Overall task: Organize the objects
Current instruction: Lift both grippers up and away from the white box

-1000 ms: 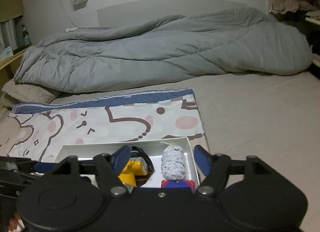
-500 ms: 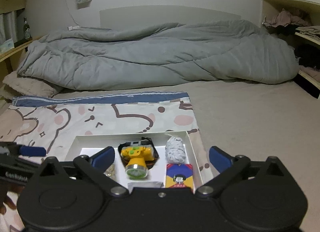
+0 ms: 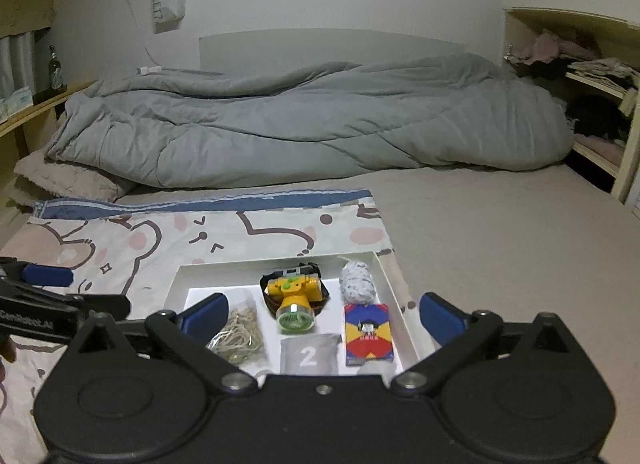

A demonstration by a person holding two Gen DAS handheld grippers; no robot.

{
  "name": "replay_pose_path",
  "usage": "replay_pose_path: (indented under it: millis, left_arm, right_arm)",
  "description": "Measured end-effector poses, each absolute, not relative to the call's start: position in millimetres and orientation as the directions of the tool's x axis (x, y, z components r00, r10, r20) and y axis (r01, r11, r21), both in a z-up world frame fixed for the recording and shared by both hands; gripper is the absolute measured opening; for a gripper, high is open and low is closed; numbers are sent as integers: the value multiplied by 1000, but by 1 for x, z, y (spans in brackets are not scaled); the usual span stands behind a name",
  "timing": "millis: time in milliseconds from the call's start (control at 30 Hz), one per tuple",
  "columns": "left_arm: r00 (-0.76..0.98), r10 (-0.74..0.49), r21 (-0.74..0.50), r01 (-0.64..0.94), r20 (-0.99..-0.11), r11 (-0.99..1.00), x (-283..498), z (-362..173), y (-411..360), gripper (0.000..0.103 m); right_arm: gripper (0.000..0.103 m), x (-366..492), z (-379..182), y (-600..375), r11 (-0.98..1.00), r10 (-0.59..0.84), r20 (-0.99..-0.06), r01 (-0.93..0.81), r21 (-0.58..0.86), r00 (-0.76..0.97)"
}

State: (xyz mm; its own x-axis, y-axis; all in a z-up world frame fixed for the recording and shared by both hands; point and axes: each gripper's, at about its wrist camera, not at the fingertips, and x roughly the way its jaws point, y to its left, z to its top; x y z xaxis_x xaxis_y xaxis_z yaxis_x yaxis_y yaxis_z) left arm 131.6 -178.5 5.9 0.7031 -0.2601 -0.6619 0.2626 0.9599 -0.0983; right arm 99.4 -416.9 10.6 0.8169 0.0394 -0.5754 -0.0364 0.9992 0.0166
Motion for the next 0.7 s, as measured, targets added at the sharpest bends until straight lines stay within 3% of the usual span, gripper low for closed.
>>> replay_pose_path:
  millis: [700]
  left_arm:
    - [701,-175,-18,226,-691,974,57,7,-139,103]
  right_arm:
    - [103,23,7,-388,1000,2,-597,-2,1,803]
